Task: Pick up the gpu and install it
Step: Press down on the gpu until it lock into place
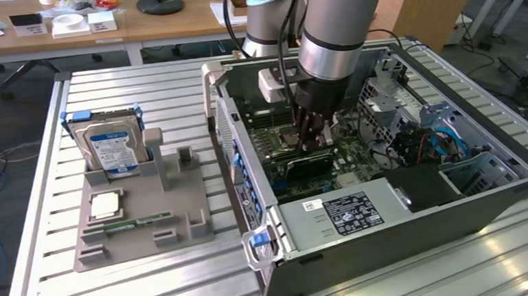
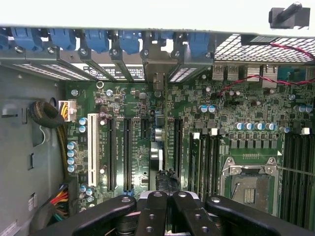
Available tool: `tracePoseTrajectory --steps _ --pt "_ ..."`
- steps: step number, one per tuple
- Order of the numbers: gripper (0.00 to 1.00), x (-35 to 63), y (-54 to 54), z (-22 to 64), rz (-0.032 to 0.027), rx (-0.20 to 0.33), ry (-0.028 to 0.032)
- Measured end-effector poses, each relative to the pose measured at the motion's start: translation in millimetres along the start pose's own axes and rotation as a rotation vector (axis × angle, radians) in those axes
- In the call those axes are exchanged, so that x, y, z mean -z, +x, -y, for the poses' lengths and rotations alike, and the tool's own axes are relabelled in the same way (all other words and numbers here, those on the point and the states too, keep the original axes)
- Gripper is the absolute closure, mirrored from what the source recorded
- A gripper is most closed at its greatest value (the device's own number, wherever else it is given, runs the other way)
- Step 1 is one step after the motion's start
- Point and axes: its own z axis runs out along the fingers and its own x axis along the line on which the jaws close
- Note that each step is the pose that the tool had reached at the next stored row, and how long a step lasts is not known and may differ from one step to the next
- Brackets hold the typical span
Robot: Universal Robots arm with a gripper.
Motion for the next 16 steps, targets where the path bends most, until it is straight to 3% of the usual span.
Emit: tracePoseTrajectory --steps 16 --pt "0.89 -2.1 0.4 0.0 0.0002 0.000 0.0001"
